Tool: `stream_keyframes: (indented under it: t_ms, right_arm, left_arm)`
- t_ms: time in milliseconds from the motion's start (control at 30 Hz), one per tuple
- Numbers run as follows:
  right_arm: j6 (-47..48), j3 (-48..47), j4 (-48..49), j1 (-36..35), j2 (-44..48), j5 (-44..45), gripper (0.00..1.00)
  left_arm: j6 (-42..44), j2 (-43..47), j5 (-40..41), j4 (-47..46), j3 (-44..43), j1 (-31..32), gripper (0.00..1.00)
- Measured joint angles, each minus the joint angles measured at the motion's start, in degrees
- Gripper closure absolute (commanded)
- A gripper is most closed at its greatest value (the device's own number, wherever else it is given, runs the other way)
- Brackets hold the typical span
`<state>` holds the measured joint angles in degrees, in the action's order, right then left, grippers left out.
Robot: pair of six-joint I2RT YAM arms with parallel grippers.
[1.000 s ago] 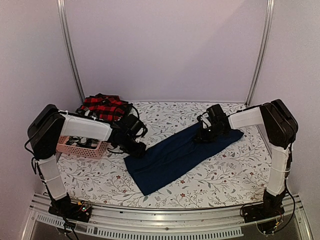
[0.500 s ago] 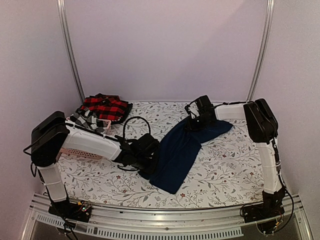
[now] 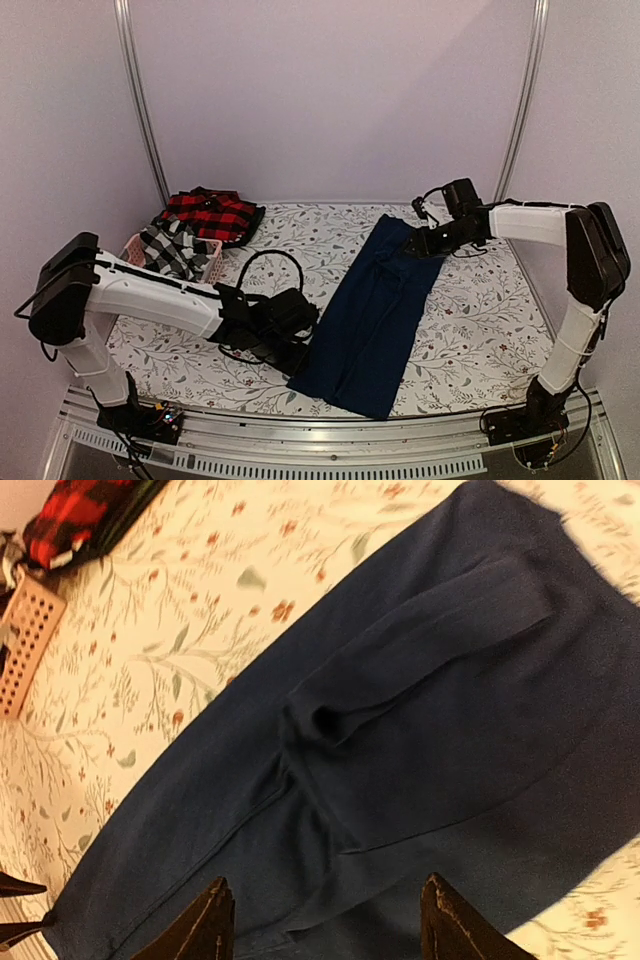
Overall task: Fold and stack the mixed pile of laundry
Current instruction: Rotate the rectangle-folded T-shirt at the center of the board.
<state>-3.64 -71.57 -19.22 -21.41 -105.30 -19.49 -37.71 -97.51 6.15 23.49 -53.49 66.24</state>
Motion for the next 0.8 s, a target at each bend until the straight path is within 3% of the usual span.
stream_keyframes:
  t_ms: [167, 300, 433, 567, 600, 733, 800]
  right_arm:
    - [-3.0, -2.2, 1.9, 7.3, 2.0, 3.2, 0.61]
    - [-3.6, -6.7, 1.7, 8.7, -5.3, 5.7, 0.69]
    - [-3.3, -11.7, -0.1, 8.0, -15.0, 7.2, 0.75]
    - [-2.7, -18.7, -2.6, 7.6, -21.0, 9.3, 0.76]
    - [-2.5, -20.6, -3.1, 7.5, -22.2, 10.1, 0.77]
    - [-0.2, -31.7, -7.0, 5.9, -29.2, 13.8, 0.78]
    - [1.5, -38.4, -8.9, 4.9, -33.2, 14.9, 0.78]
  left_arm:
    - [5.0, -2.6, 3.3, 0.8, -8.1, -3.7, 0.59]
    - [8.3, -6.6, 4.9, -1.2, -14.3, -5.5, 0.59]
    - [9.2, -7.3, 4.5, -2.4, -14.8, -7.0, 0.53]
    - [8.9, -5.2, 4.2, -4.2, -10.7, -9.6, 0.43]
    - [8.6, -4.1, 4.2, -4.4, -9.2, -10.6, 0.38]
    - [7.9, 0.5, 3.8, -5.7, -4.1, -13.7, 0.03]
    - [7.0, 2.9, 3.4, -7.3, -1.9, -15.4, 0.00]
